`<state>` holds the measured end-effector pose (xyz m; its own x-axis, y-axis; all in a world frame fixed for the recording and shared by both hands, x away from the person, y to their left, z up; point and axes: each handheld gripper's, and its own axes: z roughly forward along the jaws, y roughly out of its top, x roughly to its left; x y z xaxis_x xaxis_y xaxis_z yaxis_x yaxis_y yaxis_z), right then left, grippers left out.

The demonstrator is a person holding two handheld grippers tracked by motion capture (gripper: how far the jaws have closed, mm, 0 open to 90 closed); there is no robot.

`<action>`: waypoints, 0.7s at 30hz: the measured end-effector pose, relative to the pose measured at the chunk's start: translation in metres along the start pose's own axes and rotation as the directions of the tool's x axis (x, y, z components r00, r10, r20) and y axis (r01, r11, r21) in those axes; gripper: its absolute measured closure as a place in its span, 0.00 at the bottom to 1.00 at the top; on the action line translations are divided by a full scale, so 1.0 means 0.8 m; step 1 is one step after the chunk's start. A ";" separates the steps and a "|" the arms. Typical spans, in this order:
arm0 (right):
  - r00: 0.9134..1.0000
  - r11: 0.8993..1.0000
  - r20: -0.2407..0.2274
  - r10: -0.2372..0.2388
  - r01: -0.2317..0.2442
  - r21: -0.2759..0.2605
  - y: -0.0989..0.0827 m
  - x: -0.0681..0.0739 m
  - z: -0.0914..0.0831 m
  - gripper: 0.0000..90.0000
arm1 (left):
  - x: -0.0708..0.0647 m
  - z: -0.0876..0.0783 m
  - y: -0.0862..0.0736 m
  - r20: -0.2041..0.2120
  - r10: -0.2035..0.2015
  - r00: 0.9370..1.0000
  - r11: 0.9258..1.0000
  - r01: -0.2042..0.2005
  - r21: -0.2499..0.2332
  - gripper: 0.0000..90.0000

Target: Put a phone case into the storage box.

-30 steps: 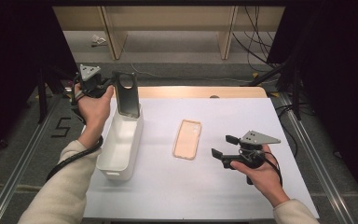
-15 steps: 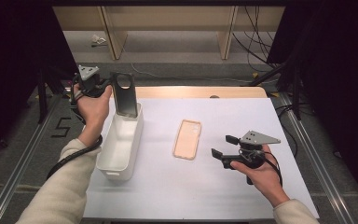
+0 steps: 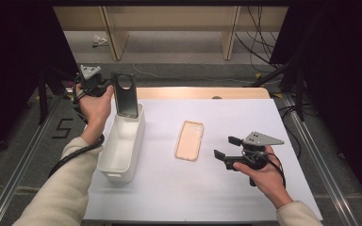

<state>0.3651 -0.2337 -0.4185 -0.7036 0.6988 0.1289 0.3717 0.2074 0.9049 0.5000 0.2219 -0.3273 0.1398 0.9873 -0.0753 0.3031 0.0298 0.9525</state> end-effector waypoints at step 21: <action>1.000 1.000 -0.001 0.006 -0.006 -0.003 0.000 -0.001 0.000 0.22 | 0.008 0.015 -0.003 -0.030 -0.008 1.000 1.000 0.009 0.029 0.98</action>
<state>0.3655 -0.2344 -0.4188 -0.7019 0.6994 0.1345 0.3739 0.2011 0.9054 0.5111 0.2260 -0.3338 0.1092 0.9912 -0.0745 0.3317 0.0343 0.9428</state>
